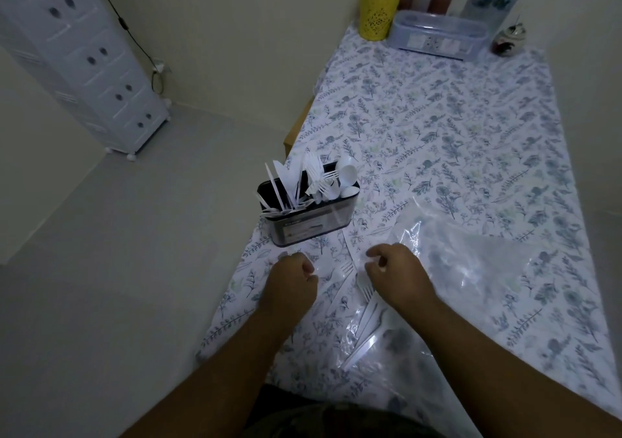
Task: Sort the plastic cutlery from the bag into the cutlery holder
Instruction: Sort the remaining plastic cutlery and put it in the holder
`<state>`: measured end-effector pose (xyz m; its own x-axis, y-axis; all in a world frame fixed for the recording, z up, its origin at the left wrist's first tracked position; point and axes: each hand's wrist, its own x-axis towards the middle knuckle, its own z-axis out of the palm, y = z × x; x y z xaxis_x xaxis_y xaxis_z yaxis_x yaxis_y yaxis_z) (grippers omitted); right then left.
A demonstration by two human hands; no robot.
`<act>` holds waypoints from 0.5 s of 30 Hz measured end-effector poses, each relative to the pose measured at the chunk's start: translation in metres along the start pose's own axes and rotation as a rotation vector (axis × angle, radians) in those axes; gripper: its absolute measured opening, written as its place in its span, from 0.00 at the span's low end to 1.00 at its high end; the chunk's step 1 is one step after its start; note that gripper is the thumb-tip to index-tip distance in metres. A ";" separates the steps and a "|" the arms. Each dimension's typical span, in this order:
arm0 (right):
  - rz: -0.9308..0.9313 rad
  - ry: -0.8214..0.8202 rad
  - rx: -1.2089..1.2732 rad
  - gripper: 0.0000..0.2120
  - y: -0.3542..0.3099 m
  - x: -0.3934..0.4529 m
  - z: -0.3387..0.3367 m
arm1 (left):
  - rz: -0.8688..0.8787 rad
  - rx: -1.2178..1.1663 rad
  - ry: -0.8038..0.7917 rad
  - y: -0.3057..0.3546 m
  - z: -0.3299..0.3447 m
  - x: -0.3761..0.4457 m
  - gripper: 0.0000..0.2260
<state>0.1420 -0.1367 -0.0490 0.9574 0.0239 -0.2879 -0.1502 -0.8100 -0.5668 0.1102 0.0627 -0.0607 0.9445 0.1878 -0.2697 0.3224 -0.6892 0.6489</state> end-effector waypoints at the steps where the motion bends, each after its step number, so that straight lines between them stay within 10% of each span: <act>1: 0.057 -0.057 -0.022 0.14 0.005 -0.003 0.003 | 0.012 0.053 -0.020 -0.004 0.004 -0.001 0.03; 9: 0.188 -0.126 -0.225 0.07 0.008 -0.009 0.019 | 0.052 0.229 -0.129 -0.017 0.026 -0.012 0.07; 15: 0.187 0.099 0.302 0.06 0.013 -0.010 0.010 | 0.011 0.100 -0.036 -0.021 0.028 -0.016 0.05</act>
<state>0.1275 -0.1417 -0.0611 0.9234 -0.1769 -0.3405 -0.3769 -0.5849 -0.7182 0.0865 0.0549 -0.0896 0.9444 0.1556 -0.2896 0.3022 -0.7578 0.5783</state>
